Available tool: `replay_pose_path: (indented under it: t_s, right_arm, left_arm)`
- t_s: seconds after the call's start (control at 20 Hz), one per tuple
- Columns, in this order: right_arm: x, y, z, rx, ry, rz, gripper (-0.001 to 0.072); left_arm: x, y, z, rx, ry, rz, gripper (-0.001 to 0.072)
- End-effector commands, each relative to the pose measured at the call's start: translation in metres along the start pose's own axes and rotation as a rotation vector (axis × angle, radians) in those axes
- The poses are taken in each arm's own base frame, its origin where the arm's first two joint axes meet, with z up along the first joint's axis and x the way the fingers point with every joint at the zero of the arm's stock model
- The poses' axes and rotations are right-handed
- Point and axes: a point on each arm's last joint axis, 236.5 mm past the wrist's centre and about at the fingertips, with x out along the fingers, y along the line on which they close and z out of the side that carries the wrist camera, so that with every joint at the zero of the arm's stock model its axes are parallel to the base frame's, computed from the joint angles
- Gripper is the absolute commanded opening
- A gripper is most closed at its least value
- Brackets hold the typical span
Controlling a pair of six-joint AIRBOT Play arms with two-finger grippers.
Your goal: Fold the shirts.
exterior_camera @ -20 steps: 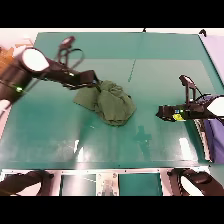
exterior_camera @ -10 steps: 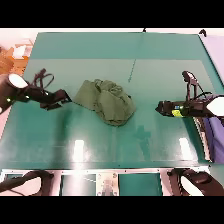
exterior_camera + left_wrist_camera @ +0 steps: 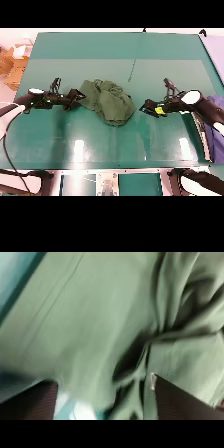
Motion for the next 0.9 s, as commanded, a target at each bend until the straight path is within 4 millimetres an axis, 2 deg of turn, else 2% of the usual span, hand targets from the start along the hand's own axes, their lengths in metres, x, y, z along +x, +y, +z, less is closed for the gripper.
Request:
replay_pose_path:
  t_s: [0.0,0.1,0.15,0.3,0.35,0.4,0.45,0.5,0.55,0.65,0.7,0.75,0.8,0.85]
  right_arm:
    - [0.034,0.022,0.001,0.067,0.051,0.164,0.0371]
    - [0.046,0.028,0.002,0.091,0.068,0.224,0.0371]
    - [0.051,0.03,0.003,0.103,0.072,0.245,0.0371]
    - [0.06,0.032,0.004,0.119,0.079,0.282,0.0369]
    - [0.06,0.032,0.005,0.11,0.076,0.285,0.0337]
    - [0.06,0.033,0.005,0.093,0.072,0.288,0.0268]
    - [0.059,0.035,0.006,0.07,0.066,0.294,0.0147]
    - [0.058,0.038,0.008,0.06,0.061,0.302,0.0067]
    - [0.056,0.043,0.011,0.043,0.054,0.32,0.002]
    - [0.041,0.056,0.022,0.002,0.032,0.359,0.0019]
    - [0.027,0.059,0.038,-0.006,-0.01,0.375,0.0018]
    - [0.007,0.058,0.061,-0.007,-0.076,0.385,0.0018]
    - [-0.021,0.052,0.09,0.0,-0.167,0.392,0.0018]
    - [-0.057,0.044,0.119,0.007,-0.26,0.403,0.0018]
  left_arm:
    - [0.01,-0.008,0.011,0.002,-0.028,-0.03,0.0312]
    - [0.01,-0.004,0.008,0.017,-0.016,-0.012,0.0056]
    - [0.01,-0.004,0.006,0.017,-0.009,-0.016,0.0023]
    - [0.01,-0.008,0.004,0.011,0.0,-0.029,0.0023]
    - [0.01,-0.009,0.004,0.009,0.002,-0.033,0.0023]
    - [0.01,-0.009,0.004,0.008,0.002,-0.034,0.0022]
    - [0.01,-0.009,0.004,0.008,0.002,-0.034,0.0022]
    - [0.01,-0.009,0.004,0.009,0.0,-0.034,0.0023]
    - [0.009,-0.01,0.004,0.011,-0.001,-0.035,0.0022]
    - [0.004,-0.013,0.007,0.025,-0.01,-0.035,0.0021]
    - [-0.004,-0.016,0.013,0.033,-0.034,-0.038,0.0021]
    - [-0.02,-0.02,0.025,0.04,-0.075,-0.046,0.0021]
    - [-0.044,-0.025,0.042,0.053,-0.139,-0.053,0.0021]
    - [-0.077,-0.032,0.06,0.06,-0.218,-0.07,0.0021]
